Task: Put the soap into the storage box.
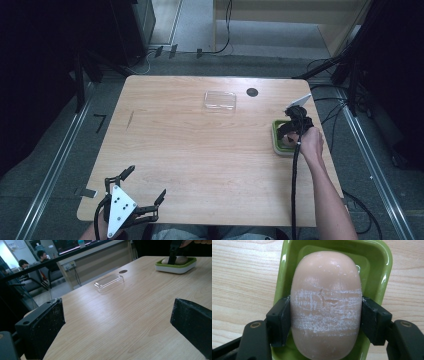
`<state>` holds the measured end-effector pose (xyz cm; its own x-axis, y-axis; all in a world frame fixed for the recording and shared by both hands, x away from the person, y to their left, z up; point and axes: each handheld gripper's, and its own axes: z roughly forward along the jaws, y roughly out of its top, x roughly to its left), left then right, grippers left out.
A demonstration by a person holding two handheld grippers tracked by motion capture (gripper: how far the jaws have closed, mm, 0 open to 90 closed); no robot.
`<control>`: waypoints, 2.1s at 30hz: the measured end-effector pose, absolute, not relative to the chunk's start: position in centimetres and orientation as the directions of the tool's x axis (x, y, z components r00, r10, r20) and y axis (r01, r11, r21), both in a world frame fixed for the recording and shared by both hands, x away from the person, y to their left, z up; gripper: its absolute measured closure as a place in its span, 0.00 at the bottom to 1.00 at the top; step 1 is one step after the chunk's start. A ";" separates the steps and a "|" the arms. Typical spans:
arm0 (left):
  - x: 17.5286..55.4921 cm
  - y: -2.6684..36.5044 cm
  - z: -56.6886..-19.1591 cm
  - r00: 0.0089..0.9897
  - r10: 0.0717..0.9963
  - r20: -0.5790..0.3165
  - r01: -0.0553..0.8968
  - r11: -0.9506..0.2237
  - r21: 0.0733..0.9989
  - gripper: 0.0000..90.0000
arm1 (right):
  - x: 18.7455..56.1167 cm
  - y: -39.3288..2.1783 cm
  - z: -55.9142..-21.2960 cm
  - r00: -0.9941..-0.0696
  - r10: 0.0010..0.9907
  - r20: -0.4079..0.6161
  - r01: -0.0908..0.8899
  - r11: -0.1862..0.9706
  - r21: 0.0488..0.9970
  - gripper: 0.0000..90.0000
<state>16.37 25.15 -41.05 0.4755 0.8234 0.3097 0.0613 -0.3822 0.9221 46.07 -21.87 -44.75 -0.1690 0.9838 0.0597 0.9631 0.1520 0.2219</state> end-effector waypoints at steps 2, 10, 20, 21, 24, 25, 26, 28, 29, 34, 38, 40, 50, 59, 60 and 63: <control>16.4 25.2 -41.0 0.475 0.824 0.308 0.061 -0.380 0.923 0.00 | 46.1 -21.8 -44.8 -0.164 0.984 0.063 0.965 0.147 0.215 0.37; 16.4 25.2 -41.0 0.475 0.825 0.307 0.062 -0.379 0.923 0.00 | 46.2 -21.7 -45.0 -0.168 0.984 0.056 0.966 0.153 0.208 0.37; 16.4 25.2 -41.0 0.475 0.825 0.308 0.061 -0.380 0.923 0.00 | 46.2 -21.7 -45.0 -0.179 0.982 0.055 0.964 0.164 0.211 0.37; 16.4 25.2 -41.0 0.475 0.824 0.308 0.061 -0.380 0.923 0.00 | 46.2 -21.6 -45.0 -0.178 0.983 0.054 0.964 0.163 0.208 0.36; 16.4 25.2 -41.1 0.476 0.824 0.308 0.061 -0.380 0.923 0.00 | 46.1 -21.5 -44.7 -0.184 0.982 0.047 0.961 0.170 0.218 0.32; 16.4 25.2 -41.1 0.476 0.824 0.308 0.060 -0.380 0.923 0.00 | 46.0 -21.5 -44.5 -0.190 0.981 0.038 0.959 0.178 0.219 0.31; 16.4 25.2 -41.0 0.476 0.824 0.307 0.061 -0.379 0.923 0.00 | 46.0 -21.4 -44.4 -0.195 0.980 0.032 0.958 0.184 0.219 0.30; 16.4 25.2 -41.1 0.477 0.824 0.307 0.059 -0.378 0.924 0.00 | 45.9 -21.2 -44.2 -0.201 0.979 0.028 0.957 0.190 0.219 0.28; 16.4 25.2 -41.1 0.476 0.824 0.305 0.059 -0.377 0.925 0.00 | 45.9 -21.2 -44.1 -0.207 0.978 0.029 0.956 0.196 0.220 0.28; 16.4 25.2 -41.0 0.477 0.823 0.309 0.057 -0.379 0.924 0.00 | 45.4 -20.8 -43.5 -0.235 0.972 0.025 0.949 0.223 0.221 0.25; 16.4 25.1 -41.0 0.476 0.823 0.309 0.058 -0.380 0.923 0.00 | 44.9 -20.4 -42.7 -0.272 0.962 0.020 0.940 0.261 0.222 0.20; 16.4 25.1 -41.0 0.477 0.822 0.312 0.057 -0.383 0.922 0.00 | 44.6 -20.0 -42.5 -0.290 0.957 0.029 0.936 0.277 0.218 0.17; 16.4 25.1 -41.0 0.477 0.823 0.310 0.056 -0.381 0.923 0.00 | 42.8 -18.0 -41.0 -0.410 0.911 0.035 0.897 0.396 0.198 0.11; 16.4 25.1 -41.0 0.478 0.821 0.312 0.056 -0.383 0.922 0.00 | 40.9 -15.9 -40.1 -0.504 0.863 0.026 0.850 0.491 0.193 0.10; 16.4 25.1 -41.0 0.477 0.821 0.312 0.056 -0.383 0.922 0.00 | 40.7 -15.6 -40.0 -0.512 0.859 0.022 0.845 0.499 0.191 0.10; 16.4 25.1 -41.0 0.477 0.821 0.312 0.057 -0.383 0.922 0.00 | 40.0 -15.0 -39.9 -0.537 0.843 0.015 0.830 0.525 0.190 0.10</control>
